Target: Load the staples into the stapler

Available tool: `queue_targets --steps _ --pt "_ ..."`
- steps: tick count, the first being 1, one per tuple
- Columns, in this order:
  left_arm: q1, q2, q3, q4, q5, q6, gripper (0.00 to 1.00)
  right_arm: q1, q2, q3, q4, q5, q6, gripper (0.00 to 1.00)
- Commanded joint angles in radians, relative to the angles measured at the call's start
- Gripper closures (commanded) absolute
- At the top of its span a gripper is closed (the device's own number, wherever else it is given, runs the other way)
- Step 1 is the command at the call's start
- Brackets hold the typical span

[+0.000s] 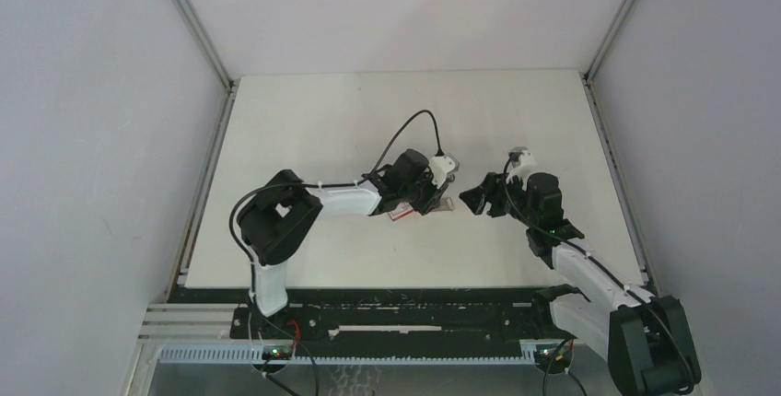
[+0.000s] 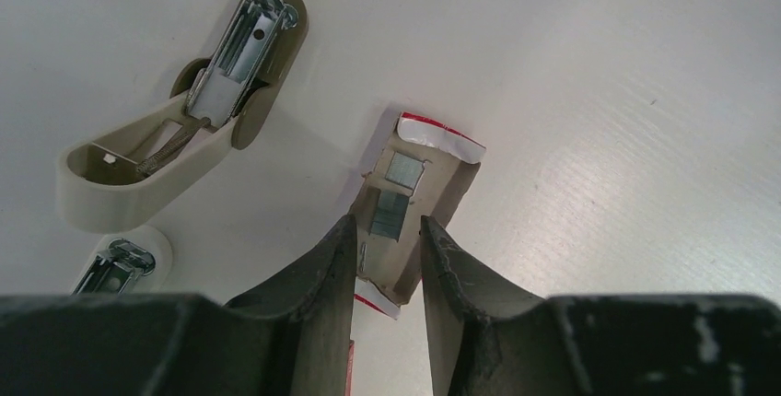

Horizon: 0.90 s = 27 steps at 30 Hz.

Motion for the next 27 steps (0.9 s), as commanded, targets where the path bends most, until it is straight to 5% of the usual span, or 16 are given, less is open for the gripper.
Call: queue_targets --steps 1,27 --pt "-0.005 0.014 0.057 0.006 0.022 0.031 0.65 -0.010 0.009 -0.006 0.060 -0.019 0.019 0.36" --pt "-0.013 0.067 0.083 0.004 0.027 0.068 0.77 -0.028 0.041 -0.007 0.083 -0.063 0.029 0.36"
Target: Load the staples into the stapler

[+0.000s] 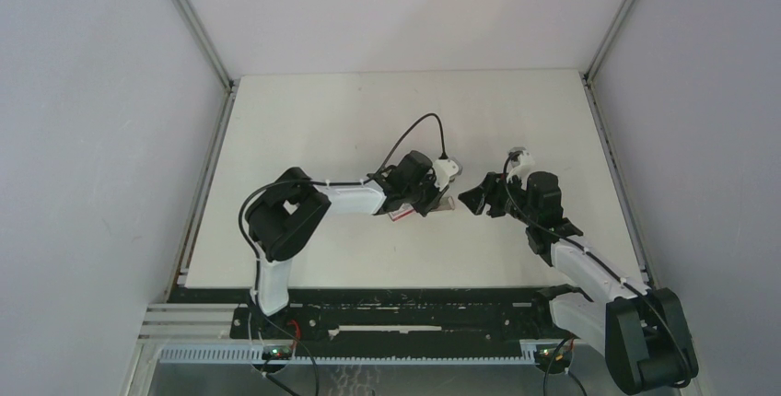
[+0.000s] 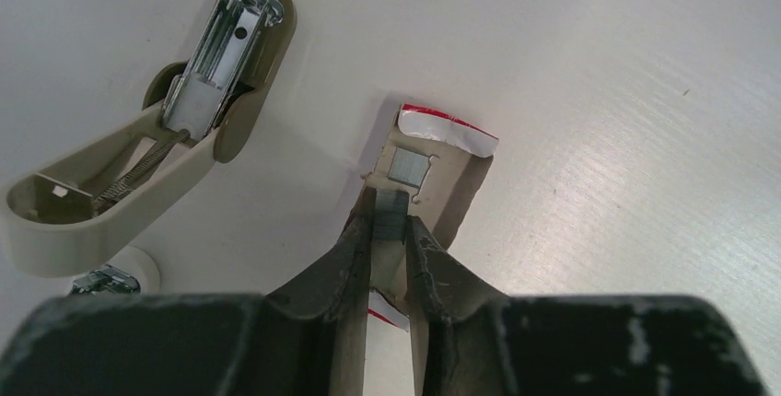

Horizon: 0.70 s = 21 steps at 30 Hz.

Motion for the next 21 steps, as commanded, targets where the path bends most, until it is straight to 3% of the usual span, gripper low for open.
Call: queue_targets --steps 1,9,21 --pt "-0.007 0.008 0.050 0.020 0.029 0.027 0.78 -0.009 -0.001 -0.007 0.058 -0.013 0.009 0.36" --pt "-0.007 -0.025 0.012 0.064 0.045 -0.003 0.84 -0.015 -0.007 -0.007 0.052 -0.022 0.010 0.37" --pt "0.014 -0.185 -0.149 0.223 0.092 -0.195 0.87 -0.028 -0.046 -0.014 0.047 -0.054 0.026 0.37"
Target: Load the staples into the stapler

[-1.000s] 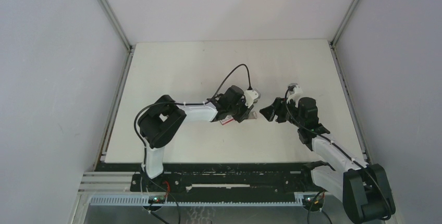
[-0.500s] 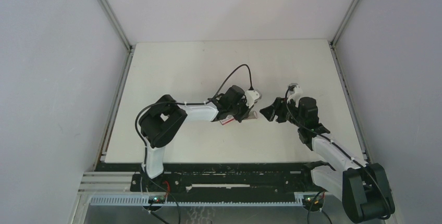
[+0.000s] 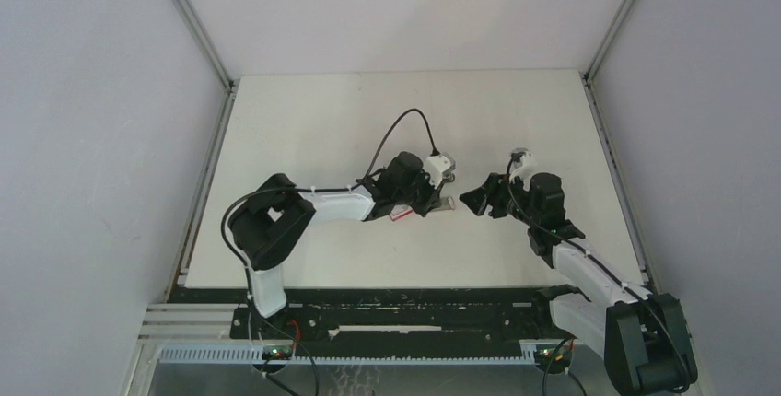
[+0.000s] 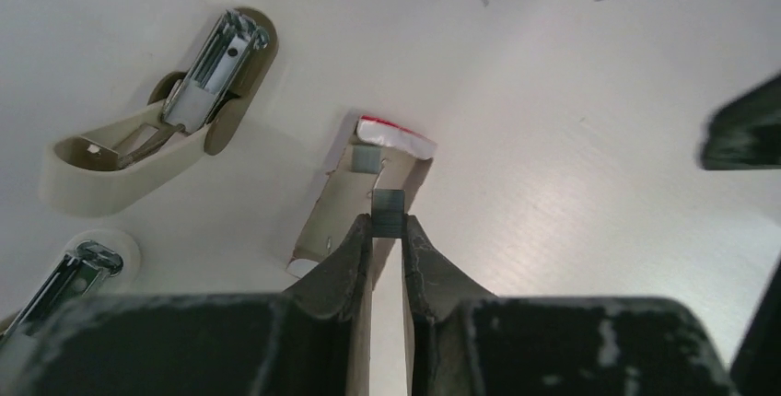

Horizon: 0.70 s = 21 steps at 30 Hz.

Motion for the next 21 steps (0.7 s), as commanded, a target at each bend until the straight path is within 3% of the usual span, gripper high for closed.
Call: queue_targets --steps 1,9,15,21 --pt "0.015 -0.106 -0.069 0.124 0.054 -0.114 0.87 -0.016 -0.027 -0.004 0.051 -0.037 0.033 0.37" --pt "0.031 -0.300 -0.208 0.216 0.136 -0.327 0.88 -0.041 -0.145 -0.032 0.172 -0.259 0.236 0.35" --pt "0.042 -0.479 -0.309 0.344 0.223 -0.540 0.89 -0.042 -0.270 -0.010 0.232 -0.322 0.356 0.31" --pt "0.042 -0.633 -0.354 0.424 0.260 -0.689 0.89 -0.040 -0.260 0.006 0.479 -0.420 0.558 0.31"
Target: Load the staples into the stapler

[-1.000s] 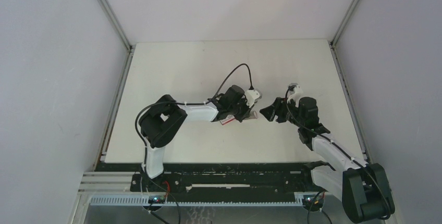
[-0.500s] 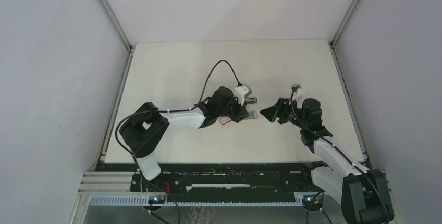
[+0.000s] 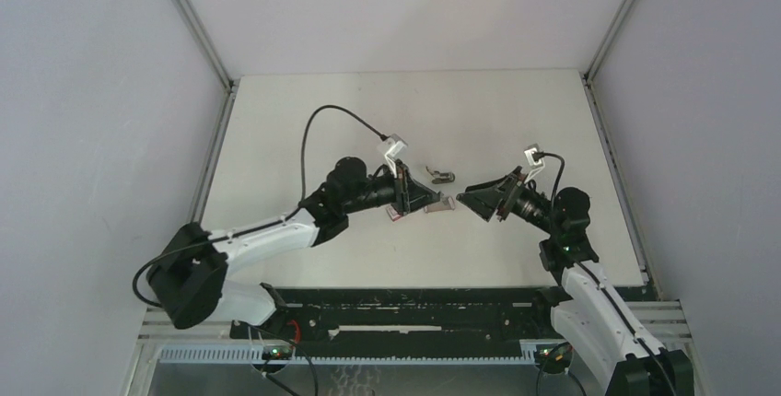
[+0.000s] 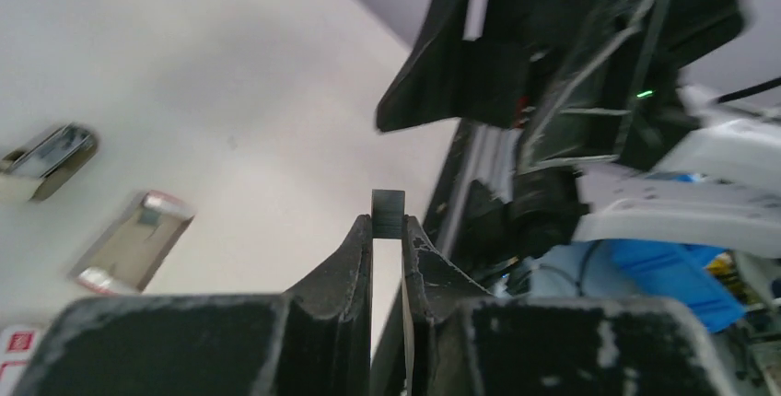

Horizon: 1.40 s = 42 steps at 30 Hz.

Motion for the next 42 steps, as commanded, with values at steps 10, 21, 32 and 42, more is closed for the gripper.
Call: queue_targets --steps 10,21,32,42 --pt "0.001 -0.226 -0.042 0.148 0.106 -0.239 0.89 0.136 0.030 0.101 0.393 -0.037 0.250 0.40" --pt "-0.019 -0.296 -0.047 0.148 0.116 -0.253 0.90 0.272 0.123 0.205 0.409 0.032 0.203 0.53" --pt "-0.021 -0.312 -0.052 0.148 0.114 -0.251 0.91 0.332 0.157 0.233 0.422 0.045 0.188 0.70" --pt "-0.022 -0.318 -0.050 0.148 0.110 -0.249 0.92 0.344 0.164 0.233 0.412 0.049 0.192 0.80"
